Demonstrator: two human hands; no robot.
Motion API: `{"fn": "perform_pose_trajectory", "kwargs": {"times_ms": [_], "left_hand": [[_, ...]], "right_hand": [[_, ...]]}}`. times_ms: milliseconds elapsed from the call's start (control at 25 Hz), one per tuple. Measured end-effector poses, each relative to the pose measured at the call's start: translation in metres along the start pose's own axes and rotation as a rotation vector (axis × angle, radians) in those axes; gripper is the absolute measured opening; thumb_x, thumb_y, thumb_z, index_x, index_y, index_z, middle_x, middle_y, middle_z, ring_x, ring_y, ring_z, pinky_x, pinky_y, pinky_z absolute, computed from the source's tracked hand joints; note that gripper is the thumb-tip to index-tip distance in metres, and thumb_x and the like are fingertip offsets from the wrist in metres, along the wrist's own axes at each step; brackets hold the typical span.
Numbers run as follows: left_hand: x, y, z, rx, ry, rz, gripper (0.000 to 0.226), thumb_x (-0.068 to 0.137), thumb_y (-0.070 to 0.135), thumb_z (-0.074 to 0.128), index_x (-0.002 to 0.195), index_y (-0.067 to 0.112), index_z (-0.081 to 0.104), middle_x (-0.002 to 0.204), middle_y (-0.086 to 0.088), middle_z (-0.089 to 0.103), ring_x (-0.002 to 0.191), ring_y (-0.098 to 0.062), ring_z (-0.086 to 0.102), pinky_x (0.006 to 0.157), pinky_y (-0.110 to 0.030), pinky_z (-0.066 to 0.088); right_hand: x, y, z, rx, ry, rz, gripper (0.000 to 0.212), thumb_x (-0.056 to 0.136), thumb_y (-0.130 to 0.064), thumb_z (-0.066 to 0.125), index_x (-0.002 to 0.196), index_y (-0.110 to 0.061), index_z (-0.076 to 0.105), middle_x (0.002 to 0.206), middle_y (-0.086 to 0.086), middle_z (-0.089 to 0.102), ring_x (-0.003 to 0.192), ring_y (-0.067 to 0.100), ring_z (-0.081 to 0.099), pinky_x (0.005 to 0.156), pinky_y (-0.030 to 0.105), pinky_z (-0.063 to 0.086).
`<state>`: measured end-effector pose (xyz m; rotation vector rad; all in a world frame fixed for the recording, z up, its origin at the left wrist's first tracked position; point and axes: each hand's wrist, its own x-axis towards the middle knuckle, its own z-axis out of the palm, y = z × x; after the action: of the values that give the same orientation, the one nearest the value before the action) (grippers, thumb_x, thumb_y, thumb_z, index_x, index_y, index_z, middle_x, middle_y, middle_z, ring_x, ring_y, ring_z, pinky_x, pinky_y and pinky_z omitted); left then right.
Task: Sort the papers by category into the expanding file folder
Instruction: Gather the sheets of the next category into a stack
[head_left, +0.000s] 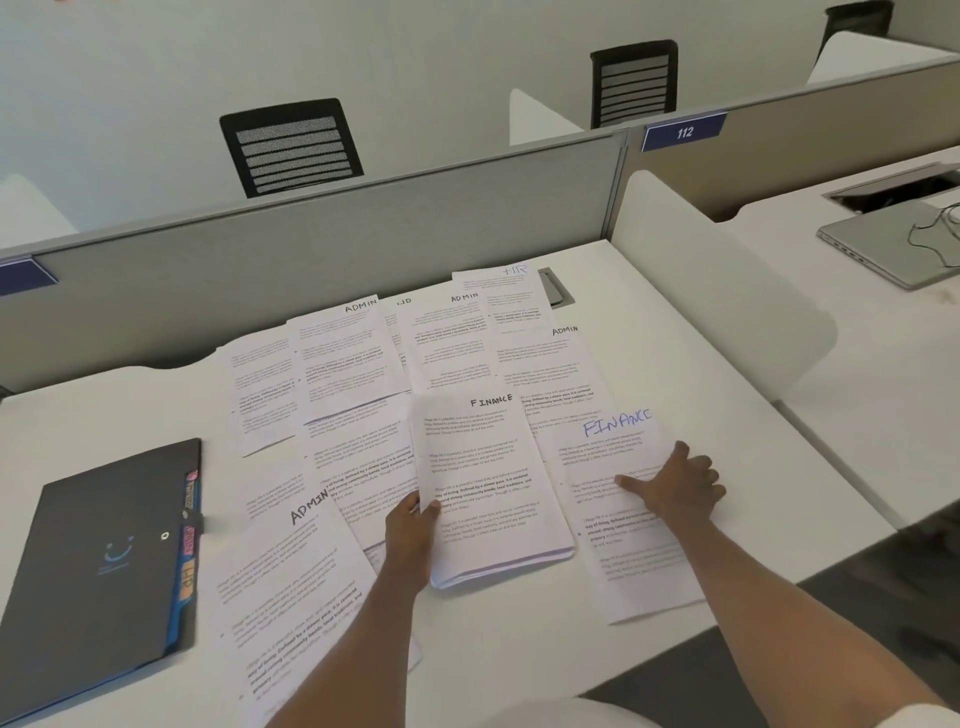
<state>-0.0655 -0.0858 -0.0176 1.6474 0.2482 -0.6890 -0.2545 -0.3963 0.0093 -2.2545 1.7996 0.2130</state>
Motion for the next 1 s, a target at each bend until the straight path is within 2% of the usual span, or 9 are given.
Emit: {"fn": "perform_pose_trajectory", "kwargs": {"times_ms": [120, 240, 360, 440, 560, 720, 840, 920, 1000], "left_hand": [[0.0, 0.0, 0.001, -0.007, 0.011, -0.011, 0.025, 0.098, 0.004, 0.063, 0.095, 0.025, 0.074, 0.1, 0.002, 0.079, 0.097, -0.031, 0.075, 0.092, -0.046, 0.06], [0.002, -0.001, 0.0, -0.01, 0.005, -0.024, 0.024, 0.098, 0.005, 0.064, 0.097, 0.026, 0.075, 0.103, 0.0, 0.08, 0.098, -0.032, 0.075, 0.096, -0.051, 0.06], [0.003, -0.002, 0.0, -0.011, 0.007, -0.027, 0.024, 0.098, 0.005, 0.064, 0.098, 0.026, 0.076, 0.105, -0.001, 0.081, 0.098, -0.032, 0.076, 0.096, -0.052, 0.06], [0.003, -0.003, 0.0, -0.01, 0.009, -0.03, 0.023, 0.098, 0.005, 0.064, 0.097, 0.025, 0.076, 0.104, -0.001, 0.081, 0.098, -0.032, 0.076, 0.096, -0.051, 0.06], [0.004, -0.004, -0.001, -0.003, 0.009, -0.034, 0.021, 0.097, 0.008, 0.066, 0.097, 0.026, 0.077, 0.104, 0.0, 0.082, 0.099, -0.032, 0.076, 0.098, -0.054, 0.06], [0.001, -0.002, -0.001, 0.002, -0.001, -0.037, 0.022, 0.098, 0.008, 0.064, 0.097, 0.026, 0.076, 0.103, 0.001, 0.082, 0.099, -0.031, 0.077, 0.097, -0.052, 0.06], [0.001, -0.004, -0.004, -0.012, -0.032, -0.036, 0.021, 0.098, 0.008, 0.065, 0.104, 0.024, 0.077, 0.105, 0.0, 0.082, 0.101, -0.031, 0.077, 0.099, -0.054, 0.059], [0.003, -0.006, -0.005, -0.02, -0.042, -0.04, 0.02, 0.096, 0.01, 0.066, 0.106, 0.023, 0.078, 0.106, -0.001, 0.082, 0.102, -0.032, 0.077, 0.099, -0.056, 0.059], [0.0, -0.003, -0.005, -0.026, -0.046, -0.044, 0.021, 0.091, 0.012, 0.067, 0.105, 0.021, 0.08, 0.106, -0.003, 0.082, 0.102, -0.033, 0.077, 0.099, -0.058, 0.059]], "right_hand": [[0.006, -0.001, 0.001, 0.121, 0.016, 0.055, 0.086, 0.073, -0.06, 0.081, 0.131, -0.009, 0.044, 0.126, 0.018, 0.058, 0.117, 0.037, 0.057, 0.1, 0.045, 0.041], [0.009, -0.006, -0.001, 0.255, 0.057, 0.033, 0.049, 0.088, -0.031, 0.074, 0.128, -0.009, 0.056, 0.124, 0.016, 0.067, 0.116, 0.036, 0.062, 0.1, 0.043, 0.039], [0.007, -0.022, -0.015, 0.301, 0.209, -0.094, 0.031, 0.095, -0.018, 0.064, 0.124, -0.008, 0.067, 0.119, 0.016, 0.07, 0.109, 0.036, 0.065, 0.093, 0.041, 0.044], [0.004, -0.037, -0.031, 0.344, 0.321, -0.217, 0.017, 0.097, -0.014, 0.059, 0.107, -0.005, 0.069, 0.103, 0.019, 0.071, 0.093, 0.038, 0.067, 0.08, 0.039, 0.047], [-0.005, -0.067, -0.065, 0.383, 0.447, -0.322, 0.015, 0.101, -0.015, 0.055, 0.095, -0.005, 0.064, 0.089, 0.017, 0.069, 0.08, 0.037, 0.066, 0.065, 0.033, 0.041], [-0.02, -0.106, -0.106, 0.467, 0.518, -0.416, 0.017, 0.104, -0.018, 0.054, 0.1, -0.005, 0.064, 0.094, 0.015, 0.072, 0.079, 0.036, 0.066, 0.066, 0.03, 0.04], [-0.024, -0.126, -0.115, 0.607, 0.463, -0.398, 0.016, 0.102, -0.018, 0.058, 0.109, -0.005, 0.065, 0.107, 0.018, 0.073, 0.093, 0.041, 0.068, 0.074, 0.036, 0.049], [-0.02, -0.133, -0.108, 0.693, 0.328, -0.365, 0.017, 0.101, -0.014, 0.057, 0.111, -0.003, 0.064, 0.113, 0.019, 0.071, 0.101, 0.041, 0.066, 0.082, 0.039, 0.052], [-0.015, -0.137, -0.089, 0.78, 0.137, -0.356, 0.012, 0.099, -0.008, 0.054, 0.099, -0.001, 0.064, 0.105, 0.018, 0.07, 0.097, 0.038, 0.065, 0.08, 0.034, 0.05]]}}
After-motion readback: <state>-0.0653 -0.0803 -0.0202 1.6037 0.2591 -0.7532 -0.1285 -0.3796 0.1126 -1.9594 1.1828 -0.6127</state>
